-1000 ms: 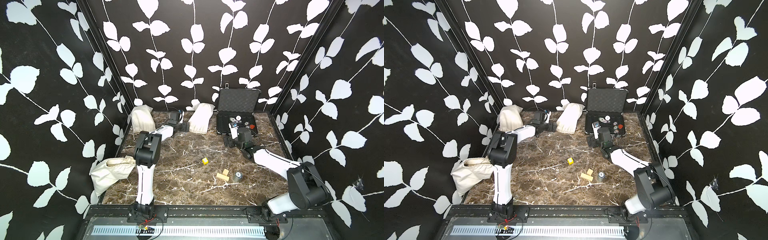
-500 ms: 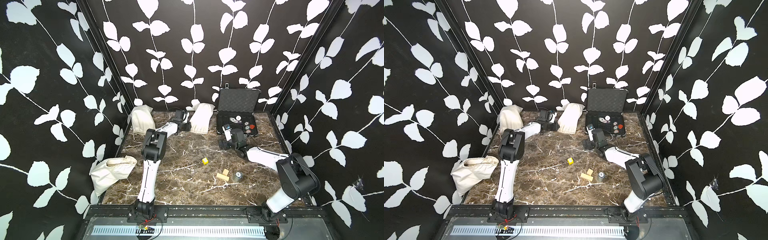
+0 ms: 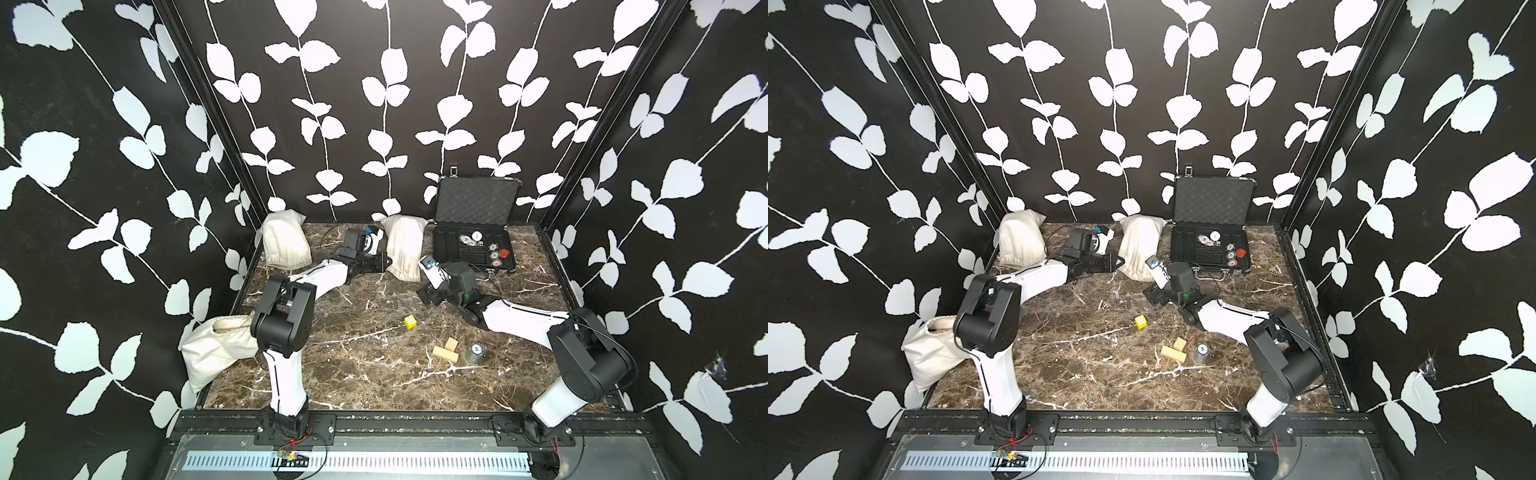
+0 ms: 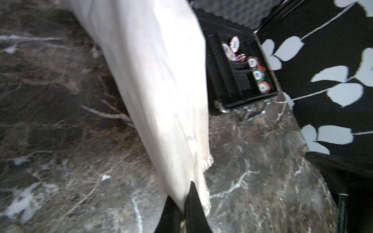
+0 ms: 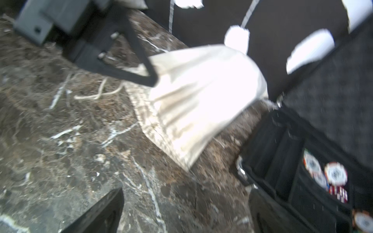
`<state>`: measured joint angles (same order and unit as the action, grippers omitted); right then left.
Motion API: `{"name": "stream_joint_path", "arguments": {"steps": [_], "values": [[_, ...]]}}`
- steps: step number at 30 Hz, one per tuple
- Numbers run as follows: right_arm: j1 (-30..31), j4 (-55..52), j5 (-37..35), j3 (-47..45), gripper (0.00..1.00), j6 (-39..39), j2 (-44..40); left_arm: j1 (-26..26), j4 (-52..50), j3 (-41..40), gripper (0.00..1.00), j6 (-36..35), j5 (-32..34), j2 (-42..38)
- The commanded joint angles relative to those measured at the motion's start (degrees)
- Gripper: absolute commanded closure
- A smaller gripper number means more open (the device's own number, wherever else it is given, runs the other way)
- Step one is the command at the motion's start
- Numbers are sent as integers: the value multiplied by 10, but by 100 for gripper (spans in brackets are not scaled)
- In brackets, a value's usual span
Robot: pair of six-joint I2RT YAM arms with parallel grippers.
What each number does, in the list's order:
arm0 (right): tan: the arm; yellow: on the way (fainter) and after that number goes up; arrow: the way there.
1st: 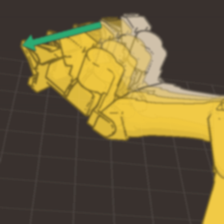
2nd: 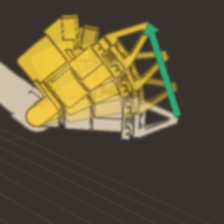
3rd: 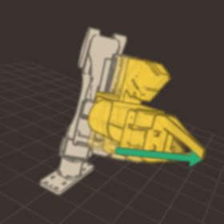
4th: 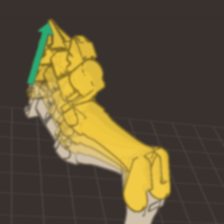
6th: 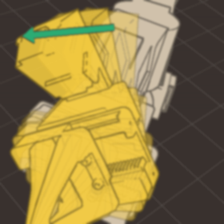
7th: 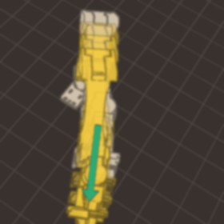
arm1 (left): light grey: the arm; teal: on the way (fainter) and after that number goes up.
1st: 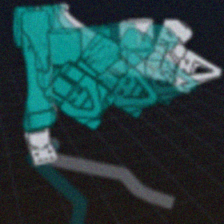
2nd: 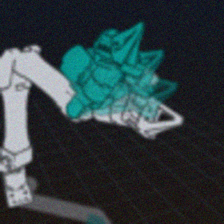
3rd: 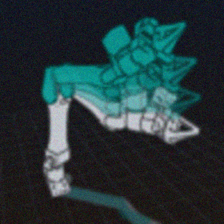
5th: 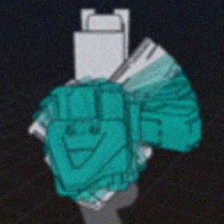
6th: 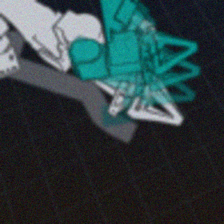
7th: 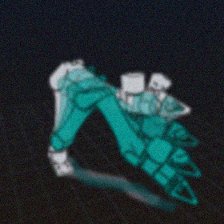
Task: Close the soil bag
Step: Frap the soil bag at the center of the board.
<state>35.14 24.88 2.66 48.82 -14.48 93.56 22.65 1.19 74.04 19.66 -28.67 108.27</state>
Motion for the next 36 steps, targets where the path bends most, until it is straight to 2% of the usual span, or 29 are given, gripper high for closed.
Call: {"name": "stream_joint_path", "arguments": {"steps": [1,3,6,10,11,12,13,14,15,16,18,21,26,29,36], "values": [[12,99,46,-10,1,-108,19,18,-9,-26,100,13,-38,-48],[20,114,51,-4,1,-143,37,25,-9,-33,100,16,-46,-65],[23,147,52,5,1,-152,61,32,-14,-37,100,16,-53,-84],[24,227,5,7,1,-155,98,34,-30,-41,100,9,-76,-102],[24,239,-2,7,4,-153,106,35,-29,-45,100,9,-79,-107],[24,249,-5,9,12,-149,112,35,-29,-48,100,8,-81,-113],[24,245,-6,12,26,-145,113,34,-30,-52,100,6,-84,-118],[24,238,-7,15,52,-134,110,34,-35,-56,100,1,-81,-126],[24,233,-7,16,72,-121,104,33,-42,-60,100,-6,-74,-134],[24,227,-4,14,84,-111,96,33,-49,-64,100,-13,-65,-143],[24,208,12,13,99,-98,76,33,-57,-76,86,-34,-30,-169],[24,166,25,22,100,-71,47,31,-52,-107,64,-62,10,-217],[24,139,31,25,100,-54,24,32,-15,-168,46,-98,11,-283],[24,116,35,32,100,-50,16,38,-5,-197,41,-119,3,-300],[24,108,35,38,100,-46,11,41,28,-206,43,-128,-40,-273]]}}
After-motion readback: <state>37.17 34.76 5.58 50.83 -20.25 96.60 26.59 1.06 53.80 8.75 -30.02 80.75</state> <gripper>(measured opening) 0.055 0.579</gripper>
